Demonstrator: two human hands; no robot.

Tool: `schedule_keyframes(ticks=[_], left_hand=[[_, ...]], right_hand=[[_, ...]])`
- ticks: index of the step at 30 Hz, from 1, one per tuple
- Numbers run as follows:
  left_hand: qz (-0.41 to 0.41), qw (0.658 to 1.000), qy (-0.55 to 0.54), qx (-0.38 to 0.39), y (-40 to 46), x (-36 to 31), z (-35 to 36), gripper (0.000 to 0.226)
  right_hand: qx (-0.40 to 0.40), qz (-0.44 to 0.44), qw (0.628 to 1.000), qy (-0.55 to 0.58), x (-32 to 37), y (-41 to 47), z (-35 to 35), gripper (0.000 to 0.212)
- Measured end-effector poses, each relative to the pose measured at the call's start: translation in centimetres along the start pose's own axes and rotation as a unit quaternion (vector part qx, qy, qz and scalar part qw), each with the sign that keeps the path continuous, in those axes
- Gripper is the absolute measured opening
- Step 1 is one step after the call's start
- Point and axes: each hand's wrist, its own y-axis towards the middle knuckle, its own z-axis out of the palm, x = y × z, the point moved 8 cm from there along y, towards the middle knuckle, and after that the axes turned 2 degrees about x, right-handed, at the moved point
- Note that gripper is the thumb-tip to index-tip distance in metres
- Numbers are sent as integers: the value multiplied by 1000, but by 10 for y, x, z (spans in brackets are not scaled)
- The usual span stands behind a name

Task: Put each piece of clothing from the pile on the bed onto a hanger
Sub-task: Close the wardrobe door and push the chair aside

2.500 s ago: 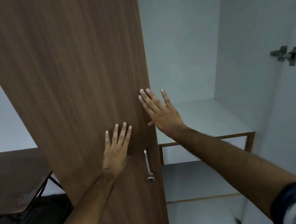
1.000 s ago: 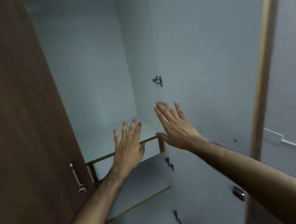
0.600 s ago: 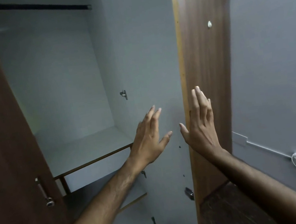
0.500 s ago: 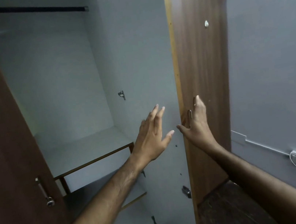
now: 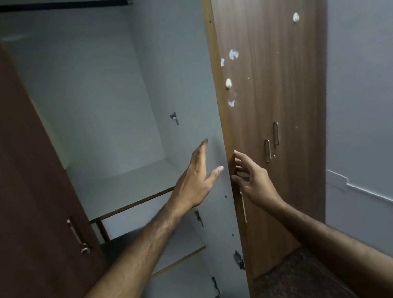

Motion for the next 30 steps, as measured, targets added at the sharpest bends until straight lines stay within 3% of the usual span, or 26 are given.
schedule_keyframes(ticks=[5, 8, 12, 17, 18, 20, 22, 25, 30], left_hand=[[-24, 999, 18, -34, -22, 29, -20, 93], [-79, 995, 35, -54, -43, 61, -45, 87], [-205, 977, 26, -56, -75, 124, -84, 72], [-247, 963, 27, -102, -106, 193, -133, 46], [-250, 961, 29, -112, -111, 206, -142, 44], [-256, 957, 41, -128, -121, 236, -153, 43], [-273, 947, 87, -144, -137, 272, -158, 54], [-345, 908, 159, -176, -169, 333, -161, 83], [-466, 859, 71, -201, -193, 437, -159, 123]], right_hand=[[65, -121, 990, -11, 21, 1, 66, 85], [142, -149, 978, 23, 30, 8, 118, 93], [207, -108, 972, 33, 16, 18, 193, 89], [257, 37, 964, 52, -33, 17, 281, 27], [266, 40, 961, 58, -34, 19, 297, 27], [263, 45, 960, 86, -33, 31, 325, 51], [263, 59, 957, 106, -30, 45, 353, 55], [321, 48, 942, 86, -23, 62, 402, 21], [323, 47, 943, 61, -30, 95, 476, 16]])
